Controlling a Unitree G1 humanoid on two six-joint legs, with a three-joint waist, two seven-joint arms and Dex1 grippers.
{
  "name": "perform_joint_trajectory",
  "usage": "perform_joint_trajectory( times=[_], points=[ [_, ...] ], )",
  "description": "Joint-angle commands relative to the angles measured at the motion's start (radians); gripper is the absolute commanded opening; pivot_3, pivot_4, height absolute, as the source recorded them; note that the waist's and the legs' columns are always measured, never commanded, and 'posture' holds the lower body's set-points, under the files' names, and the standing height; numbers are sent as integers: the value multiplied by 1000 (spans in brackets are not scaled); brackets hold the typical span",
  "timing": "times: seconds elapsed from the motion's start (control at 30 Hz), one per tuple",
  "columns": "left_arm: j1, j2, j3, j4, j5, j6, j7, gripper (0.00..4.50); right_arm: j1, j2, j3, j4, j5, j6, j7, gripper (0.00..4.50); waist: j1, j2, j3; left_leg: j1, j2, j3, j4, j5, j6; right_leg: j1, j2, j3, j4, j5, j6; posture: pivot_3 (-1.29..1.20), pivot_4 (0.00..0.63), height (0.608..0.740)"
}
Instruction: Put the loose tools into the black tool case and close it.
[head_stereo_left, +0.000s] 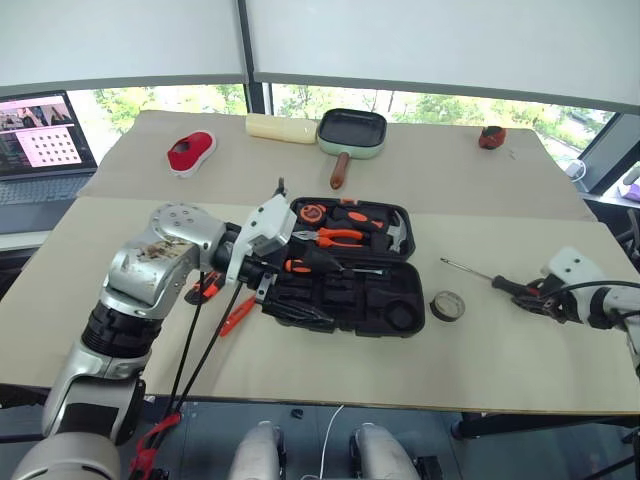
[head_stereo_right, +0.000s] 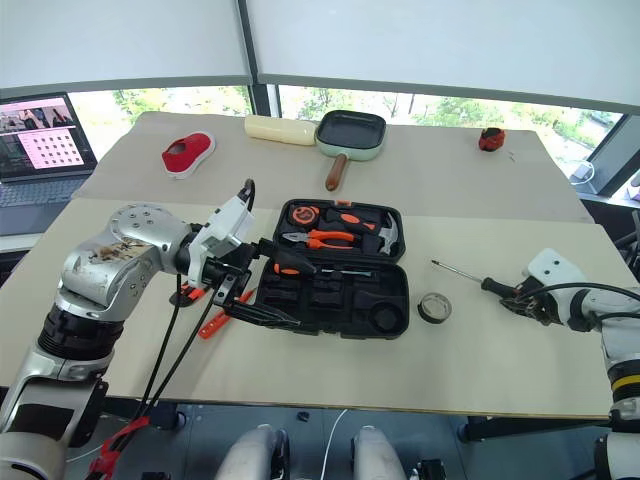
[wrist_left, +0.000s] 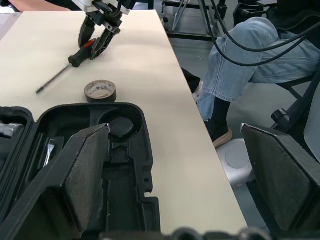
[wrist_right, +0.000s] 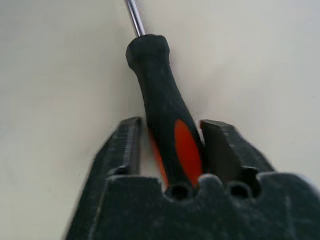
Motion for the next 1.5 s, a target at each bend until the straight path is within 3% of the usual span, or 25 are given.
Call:
perform_joint_trajectory(
  times=[0.03,0.1,0.23,0.33,0.43,0.67,0.93,1.37,1.43,1.5],
  points=[
    [-1,18,20,-23,-30,-5,2,4500,15,-16,-37,-22,46,31,54,1031,1,0,0,0,0,0,0,0,0,0,0,0,0,0,0,0,150,740],
    [10,39,37,-29,-46,8,-6,4500,34,-29,-72,-124,109,73,115,1031,2,0,0,0,0,0,0,0,0,0,0,0,0,0,0,0,150,740],
    [51,91,93,-32,-95,29,-3,4500,62,-46,-80,-537,282,285,256,1031,-9,5,3,-2,0,0,-1,0,0,-4,0,2,1,0,0,0,150,740],
    [100,142,113,-52,-105,26,-11,4500,15,-18,6,-792,350,417,296,1031,-21,5,3,-2,0,-3,-1,0,0,-8,1,5,6,0,0,0,150,740],
    [121,159,116,-53,-90,-1,3,4500,-50,33,136,-914,329,443,326,1031,-18,4,4,-2,0,-5,-2,0,0,-8,1,4,7,-1,0,0,150,740],
    [100,144,108,-63,-94,-2,48,4500,-240,174,372,-790,121,396,267,1031,16,0,7,-7,-2,0,2,0,0,-11,0,3,8,-1,0,0,150,740],
    [125,141,112,-104,-101,4,95,4500,-287,163,405,-644,45,344,321,1031,20,-1,7,-18,-2,0,4,0,0,-24,0,3,12,-1,0,0,150,740],
    [115,141,106,-92,-90,-9,114,4500,-317,205,405,-476,-37,225,315,1031,8,-1,7,-18,-2,0,4,0,0,-25,1,4,15,-1,0,0,150,740],
    [113,137,103,-87,-88,-12,116,4500,-323,214,385,-472,-29,217,312,2049,8,-1,7,-18,-2,0,4,0,0,-25,1,4,15,-1,0,0,150,740],
    [111,134,101,-82,-85,-15,117,4500,-335,226,367,-473,-19,221,304,2664,8,-1,7,-18,-2,0,5,0,0,-25,1,4,15,-1,0,0,150,740]
  ],
)
